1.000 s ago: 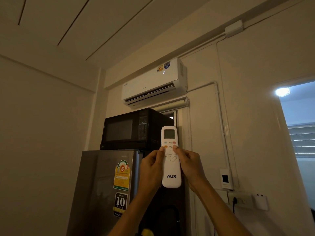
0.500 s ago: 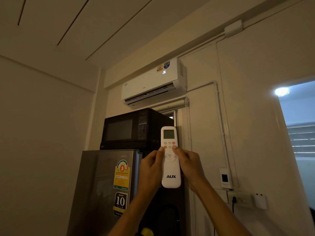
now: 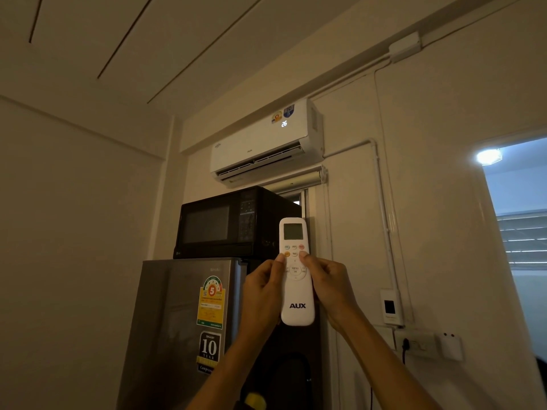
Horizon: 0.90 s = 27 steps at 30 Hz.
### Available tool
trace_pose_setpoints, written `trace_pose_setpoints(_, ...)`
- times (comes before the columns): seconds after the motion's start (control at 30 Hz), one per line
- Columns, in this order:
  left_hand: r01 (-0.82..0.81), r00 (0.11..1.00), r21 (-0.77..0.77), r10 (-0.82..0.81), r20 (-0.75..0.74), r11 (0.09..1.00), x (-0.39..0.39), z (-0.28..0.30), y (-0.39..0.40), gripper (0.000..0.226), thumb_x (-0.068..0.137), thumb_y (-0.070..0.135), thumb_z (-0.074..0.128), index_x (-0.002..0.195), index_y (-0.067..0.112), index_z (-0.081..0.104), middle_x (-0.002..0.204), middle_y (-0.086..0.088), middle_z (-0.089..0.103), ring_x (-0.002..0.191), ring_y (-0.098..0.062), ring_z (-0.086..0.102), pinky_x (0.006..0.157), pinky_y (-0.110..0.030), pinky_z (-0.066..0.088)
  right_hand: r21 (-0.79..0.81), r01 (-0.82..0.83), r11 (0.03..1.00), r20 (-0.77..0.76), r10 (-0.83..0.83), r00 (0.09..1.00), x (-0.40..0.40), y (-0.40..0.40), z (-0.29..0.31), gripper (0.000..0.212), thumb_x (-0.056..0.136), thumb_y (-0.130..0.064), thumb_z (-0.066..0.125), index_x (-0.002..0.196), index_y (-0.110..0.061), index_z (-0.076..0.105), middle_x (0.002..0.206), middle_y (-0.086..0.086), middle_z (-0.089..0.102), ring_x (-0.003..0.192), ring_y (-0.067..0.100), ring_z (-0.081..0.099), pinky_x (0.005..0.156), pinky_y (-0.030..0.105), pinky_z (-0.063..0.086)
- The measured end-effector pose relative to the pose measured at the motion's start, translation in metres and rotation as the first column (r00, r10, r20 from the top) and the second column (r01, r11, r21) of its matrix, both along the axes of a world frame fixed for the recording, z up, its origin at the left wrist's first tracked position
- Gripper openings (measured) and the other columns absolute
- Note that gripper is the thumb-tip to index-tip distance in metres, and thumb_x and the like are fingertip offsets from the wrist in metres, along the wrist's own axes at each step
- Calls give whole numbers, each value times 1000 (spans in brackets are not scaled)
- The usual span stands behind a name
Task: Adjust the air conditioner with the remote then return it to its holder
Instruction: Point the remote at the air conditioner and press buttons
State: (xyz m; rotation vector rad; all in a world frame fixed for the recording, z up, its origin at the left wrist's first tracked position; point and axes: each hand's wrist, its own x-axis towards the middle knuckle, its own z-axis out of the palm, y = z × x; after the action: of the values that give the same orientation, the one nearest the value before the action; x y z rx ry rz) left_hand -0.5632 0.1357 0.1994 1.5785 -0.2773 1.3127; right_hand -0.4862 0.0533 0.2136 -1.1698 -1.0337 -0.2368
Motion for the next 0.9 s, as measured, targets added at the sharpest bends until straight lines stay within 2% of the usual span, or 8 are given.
trace_pose_setpoints(0.17,-3,1000,-7,3,4,1000,0,-2,2,16,91,22,43,84,28,56,80,3,67,61,-5,69,49,-15,53,7,6,1000,1,-6,1000,0,1,0,8,85,-33,55,82,-27,60,88,1,68,74,18,68,65,28,56)
trace_pose_setpoints(0.4,12,1000,-2,-12,7,1000,-1,-2,3,17,92,20,42,84,26,55,80,1,66,60,-4,68,49,-14,53,-2,-13,1000,-23,13,1000,1,4,-1,14,85,-32,55,89,-21,62,89,1,68,75,16,68,65,26,57)
trace_pose_setpoints(0.7,7,1000,-10,-7,8,1000,0,-1,8,15,91,21,42,85,24,56,81,1,67,62,-5,69,50,-15,54,12,-7,1000,3,7,1000,-2,6,1,9,85,-33,55,78,-29,59,83,-3,67,72,14,68,64,27,56)
trace_pose_setpoints(0.9,10,1000,-7,-10,-2,1000,3,-8,9,15,91,23,43,86,25,57,82,0,68,65,-8,70,51,-16,54,7,11,1000,41,-11,999,-3,3,-4,8,85,-31,55,78,-30,59,80,-9,66,67,7,66,54,16,54)
